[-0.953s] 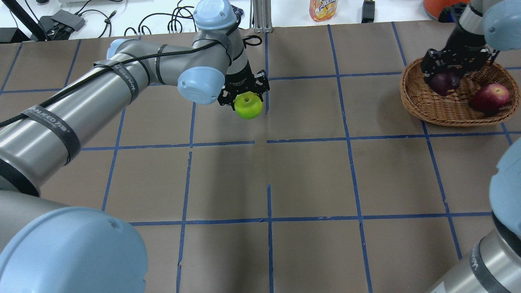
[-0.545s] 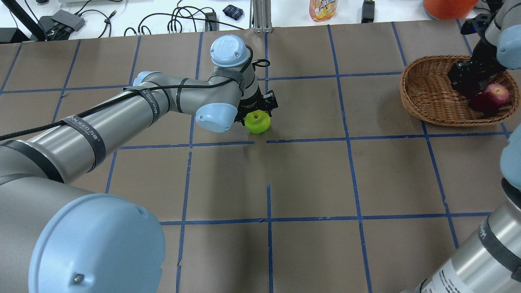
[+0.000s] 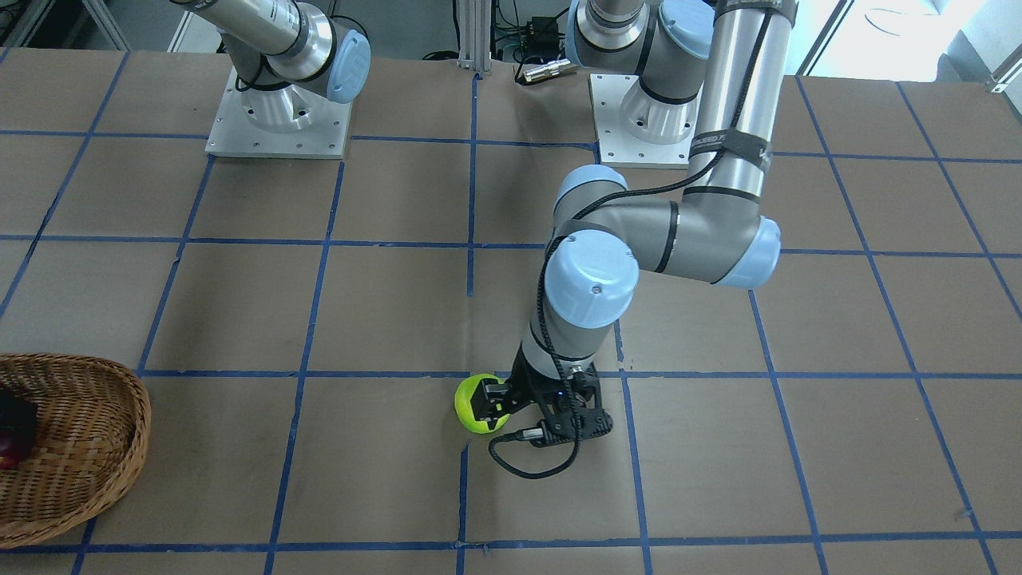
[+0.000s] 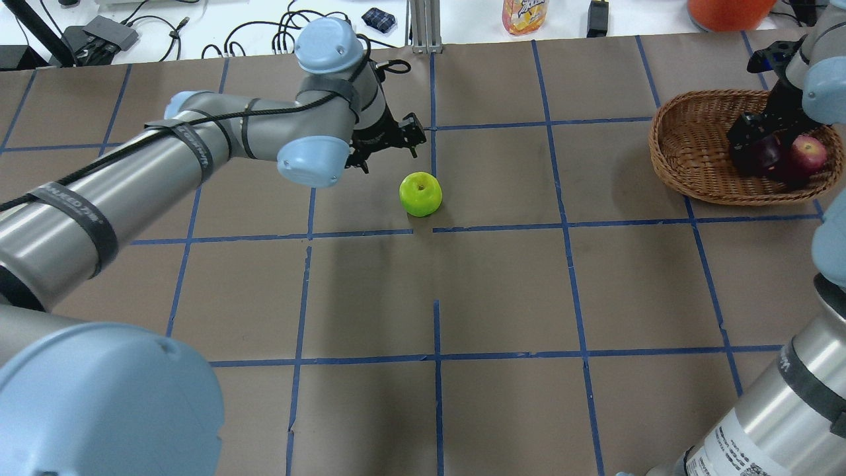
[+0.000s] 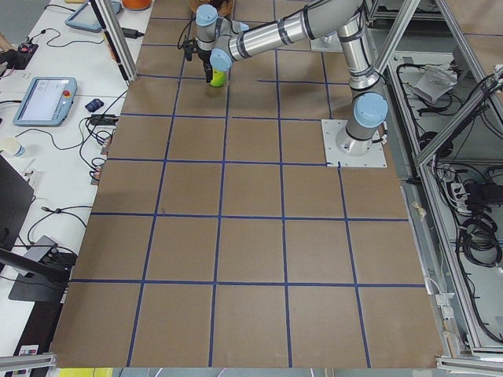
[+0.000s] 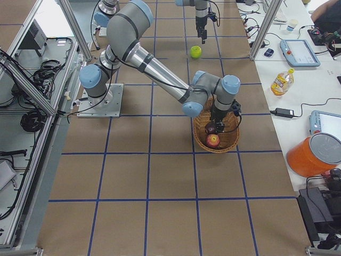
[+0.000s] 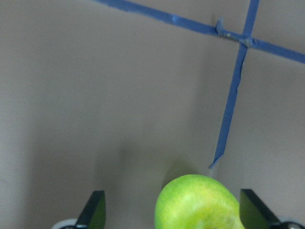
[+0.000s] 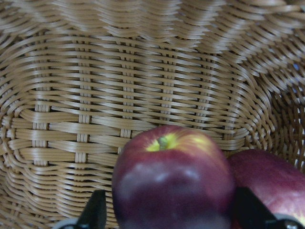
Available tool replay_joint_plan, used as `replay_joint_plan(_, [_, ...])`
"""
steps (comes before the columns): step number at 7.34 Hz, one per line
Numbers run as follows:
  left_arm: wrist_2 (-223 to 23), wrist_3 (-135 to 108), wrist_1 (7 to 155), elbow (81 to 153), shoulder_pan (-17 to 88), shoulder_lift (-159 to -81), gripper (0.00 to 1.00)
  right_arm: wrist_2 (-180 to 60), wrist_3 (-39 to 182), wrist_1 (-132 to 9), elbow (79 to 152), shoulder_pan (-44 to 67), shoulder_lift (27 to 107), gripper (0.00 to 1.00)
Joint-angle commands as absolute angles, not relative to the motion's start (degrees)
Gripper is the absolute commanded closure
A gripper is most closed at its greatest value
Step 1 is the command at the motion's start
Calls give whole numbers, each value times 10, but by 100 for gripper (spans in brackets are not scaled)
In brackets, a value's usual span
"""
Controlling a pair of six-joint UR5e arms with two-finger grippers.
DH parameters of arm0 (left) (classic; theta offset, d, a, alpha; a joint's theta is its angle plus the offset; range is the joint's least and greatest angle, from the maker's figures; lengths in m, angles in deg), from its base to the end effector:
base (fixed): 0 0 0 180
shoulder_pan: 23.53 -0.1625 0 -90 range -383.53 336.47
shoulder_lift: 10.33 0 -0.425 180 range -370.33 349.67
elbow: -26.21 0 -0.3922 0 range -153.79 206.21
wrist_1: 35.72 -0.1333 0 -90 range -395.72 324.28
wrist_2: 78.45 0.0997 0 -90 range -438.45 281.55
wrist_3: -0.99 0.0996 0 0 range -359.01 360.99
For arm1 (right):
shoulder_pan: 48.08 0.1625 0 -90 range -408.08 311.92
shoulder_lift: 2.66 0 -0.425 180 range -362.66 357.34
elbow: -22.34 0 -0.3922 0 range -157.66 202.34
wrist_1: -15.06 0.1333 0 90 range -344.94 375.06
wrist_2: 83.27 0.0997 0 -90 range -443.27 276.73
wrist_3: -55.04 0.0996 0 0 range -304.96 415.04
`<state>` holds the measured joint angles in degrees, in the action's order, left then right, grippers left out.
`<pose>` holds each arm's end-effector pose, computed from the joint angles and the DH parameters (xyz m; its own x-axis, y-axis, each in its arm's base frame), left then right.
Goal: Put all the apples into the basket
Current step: 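Release both apples and withdraw both grippers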
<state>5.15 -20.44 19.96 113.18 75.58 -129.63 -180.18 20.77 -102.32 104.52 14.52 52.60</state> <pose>-0.2490 -0.6409 0.2755 -0.9684 -0.1964 0.1539 -0.2117 0.9732 -0.0900 -0.2109 -0.6705 0.2361 -0.9871 -0.1217 0.1039 -0.1157 0.9914 0.0611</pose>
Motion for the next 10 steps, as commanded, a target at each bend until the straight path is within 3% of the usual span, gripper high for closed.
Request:
replay_joint_plan(1, [38, -38, 418, 1030, 634, -1230, 0, -1799, 200, -984, 1044, 146, 556, 0])
replay_joint_plan(2, [42, 35, 495, 987, 589, -1199, 0, -1792, 208, -911, 1038, 162, 603, 0])
replay_joint_plan(4, [84, 77, 585, 980, 565, -1125, 0, -1780, 291, -838, 1041, 260, 675, 0])
replay_joint_plan(6, [93, 60, 615, 993, 627, -1073, 0, -1717, 445, -835, 1041, 392, 677, 0])
replay_joint_plan(8, [77, 55, 601, 1013, 613, -1074, 0, -1684, 601, -839, 1038, 491, 651, 0])
replay_joint_plan(10, [79, 56, 599, 1081, 615, -1053, 0, -1683, 720, -912, 1037, 542, 615, 0])
